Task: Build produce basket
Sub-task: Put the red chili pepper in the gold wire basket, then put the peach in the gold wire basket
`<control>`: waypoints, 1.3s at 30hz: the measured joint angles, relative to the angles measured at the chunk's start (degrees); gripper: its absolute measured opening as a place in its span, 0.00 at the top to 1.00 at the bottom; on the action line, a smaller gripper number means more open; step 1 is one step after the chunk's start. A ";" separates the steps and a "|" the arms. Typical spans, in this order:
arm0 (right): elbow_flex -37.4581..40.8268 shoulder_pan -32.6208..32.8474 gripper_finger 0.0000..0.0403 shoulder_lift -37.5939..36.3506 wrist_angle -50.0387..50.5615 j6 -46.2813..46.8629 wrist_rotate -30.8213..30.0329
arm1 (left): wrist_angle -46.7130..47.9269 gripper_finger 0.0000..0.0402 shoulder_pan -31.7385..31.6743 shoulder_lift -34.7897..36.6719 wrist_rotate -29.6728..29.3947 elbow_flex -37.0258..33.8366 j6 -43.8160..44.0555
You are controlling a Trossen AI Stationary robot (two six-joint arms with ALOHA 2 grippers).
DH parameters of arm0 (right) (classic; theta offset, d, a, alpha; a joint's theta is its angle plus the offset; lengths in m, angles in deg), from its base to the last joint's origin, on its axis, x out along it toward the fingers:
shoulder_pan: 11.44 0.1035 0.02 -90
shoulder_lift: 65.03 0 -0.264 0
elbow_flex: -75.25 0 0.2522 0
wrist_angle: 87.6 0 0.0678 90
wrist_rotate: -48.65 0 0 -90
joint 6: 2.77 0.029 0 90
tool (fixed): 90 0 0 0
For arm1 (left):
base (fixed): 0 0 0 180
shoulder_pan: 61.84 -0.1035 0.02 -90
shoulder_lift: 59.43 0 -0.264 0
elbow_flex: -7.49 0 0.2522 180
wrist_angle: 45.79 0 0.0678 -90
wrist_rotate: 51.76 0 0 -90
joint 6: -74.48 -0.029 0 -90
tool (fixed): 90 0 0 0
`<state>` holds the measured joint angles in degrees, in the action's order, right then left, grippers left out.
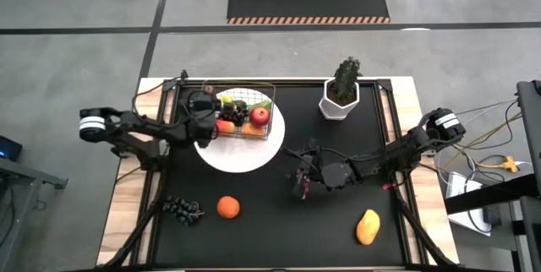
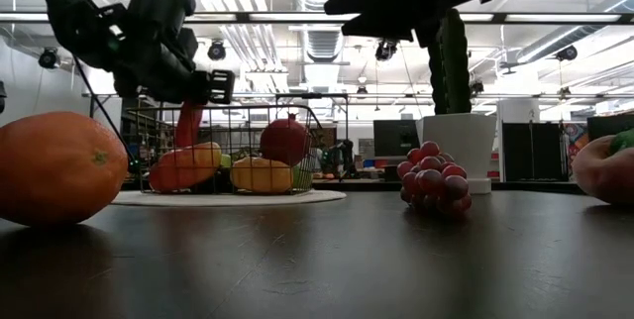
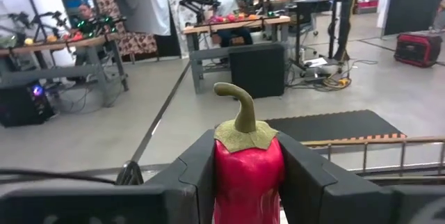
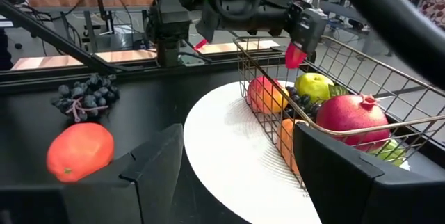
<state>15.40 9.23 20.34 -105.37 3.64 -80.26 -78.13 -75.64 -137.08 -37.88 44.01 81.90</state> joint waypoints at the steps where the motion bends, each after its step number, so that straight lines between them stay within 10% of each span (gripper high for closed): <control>1: 0.00 0.08 0.36 0.00 0.00 -0.02 0.02 | 0.00 0.75 -0.22 -0.38 -0.05 0.00 1.26; 21: 0.00 1.03 0.35 0.02 0.07 -0.31 0.04 | -0.04 0.50 -1.10 -0.73 -0.70 0.00 6.85; 39: -0.35 2.05 0.38 -0.22 7.36 7.70 0.32 | -0.13 0.50 14.23 14.18 3.10 3.33 -13.96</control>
<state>15.05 11.28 20.12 -98.00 11.34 -79.94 -78.26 -61.41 -122.90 -34.78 47.34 67.94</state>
